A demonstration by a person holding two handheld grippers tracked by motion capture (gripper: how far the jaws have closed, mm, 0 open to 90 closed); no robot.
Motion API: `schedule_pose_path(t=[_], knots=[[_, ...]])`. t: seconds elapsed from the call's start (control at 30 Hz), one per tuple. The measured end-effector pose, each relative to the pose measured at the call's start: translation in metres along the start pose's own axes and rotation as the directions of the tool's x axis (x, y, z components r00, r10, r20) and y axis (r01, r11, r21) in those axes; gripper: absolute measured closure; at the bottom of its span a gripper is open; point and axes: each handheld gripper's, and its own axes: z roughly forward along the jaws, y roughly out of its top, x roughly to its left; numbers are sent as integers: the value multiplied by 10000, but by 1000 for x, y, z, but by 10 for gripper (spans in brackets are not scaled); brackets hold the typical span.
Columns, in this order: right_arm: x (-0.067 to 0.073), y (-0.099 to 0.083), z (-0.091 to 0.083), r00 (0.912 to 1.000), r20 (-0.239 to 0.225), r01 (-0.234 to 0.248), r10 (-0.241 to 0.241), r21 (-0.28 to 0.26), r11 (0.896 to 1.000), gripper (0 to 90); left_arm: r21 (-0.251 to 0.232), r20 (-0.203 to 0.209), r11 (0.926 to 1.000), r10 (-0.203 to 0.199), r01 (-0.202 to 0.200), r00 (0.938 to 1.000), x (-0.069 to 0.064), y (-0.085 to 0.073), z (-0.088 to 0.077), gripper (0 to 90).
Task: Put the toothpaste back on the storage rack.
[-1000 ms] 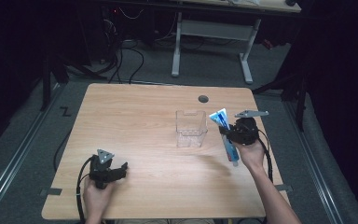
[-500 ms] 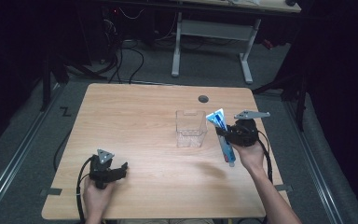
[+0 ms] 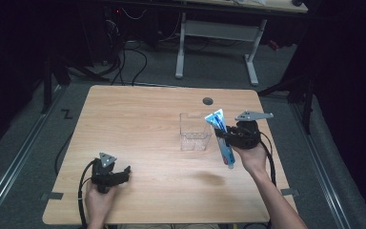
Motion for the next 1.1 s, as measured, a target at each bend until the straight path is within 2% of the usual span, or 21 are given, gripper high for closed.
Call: schedule_pose_path(t=[0.1, 0.57, 0.7, 0.9, 1.1], knots=[[3, 4, -1, 9999, -148, -30, 28, -92, 10000, 699, -2, 1, 10000, -2, 2, 10000, 0, 0, 0, 198], [16, 28, 6, 9972, -608, 423, -440, -305, 9986, 703, 5, 10, 10000, 1, -1, 10000, 0, 0, 0, 199], [20, 35, 7, 9970, -494, 570, -594, -503, 9971, 703, -6, 12, 10000, -9, 9, 10000, 0, 0, 0, 198], [27, 53, 10, 9949, -588, 779, -823, -736, 9942, 704, -4, 13, 10000, -7, 7, 10000, 0, 0, 0, 198], [28, 68, 16, 9946, -526, 844, -890, -854, 9928, 704, -14, 11, 10000, -19, 19, 10000, 0, 0, 0, 198]])
